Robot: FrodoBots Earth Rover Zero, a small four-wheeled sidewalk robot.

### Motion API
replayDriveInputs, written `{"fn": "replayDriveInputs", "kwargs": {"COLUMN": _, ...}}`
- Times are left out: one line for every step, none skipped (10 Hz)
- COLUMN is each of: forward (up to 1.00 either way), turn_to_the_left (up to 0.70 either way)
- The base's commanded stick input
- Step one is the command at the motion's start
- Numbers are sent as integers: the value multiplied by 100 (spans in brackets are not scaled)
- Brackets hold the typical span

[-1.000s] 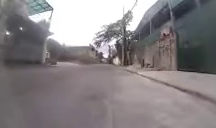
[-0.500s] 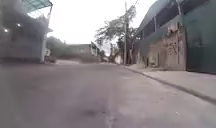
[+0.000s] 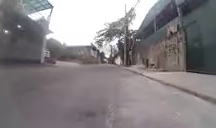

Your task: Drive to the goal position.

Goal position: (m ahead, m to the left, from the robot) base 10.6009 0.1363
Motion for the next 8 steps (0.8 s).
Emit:
{"fn": "replayDriveInputs", "kwargs": {"forward": 100, "turn_to_the_left": 0}}
{"fn": "replayDriveInputs", "kwargs": {"forward": 100, "turn_to_the_left": 0}}
{"fn": "replayDriveInputs", "kwargs": {"forward": 100, "turn_to_the_left": 0}}
{"fn": "replayDriveInputs", "kwargs": {"forward": 100, "turn_to_the_left": 0}}
{"fn": "replayDriveInputs", "kwargs": {"forward": 100, "turn_to_the_left": 0}}
{"fn": "replayDriveInputs", "kwargs": {"forward": 100, "turn_to_the_left": 0}}
{"fn": "replayDriveInputs", "kwargs": {"forward": 100, "turn_to_the_left": 0}}
{"fn": "replayDriveInputs", "kwargs": {"forward": 100, "turn_to_the_left": 0}}
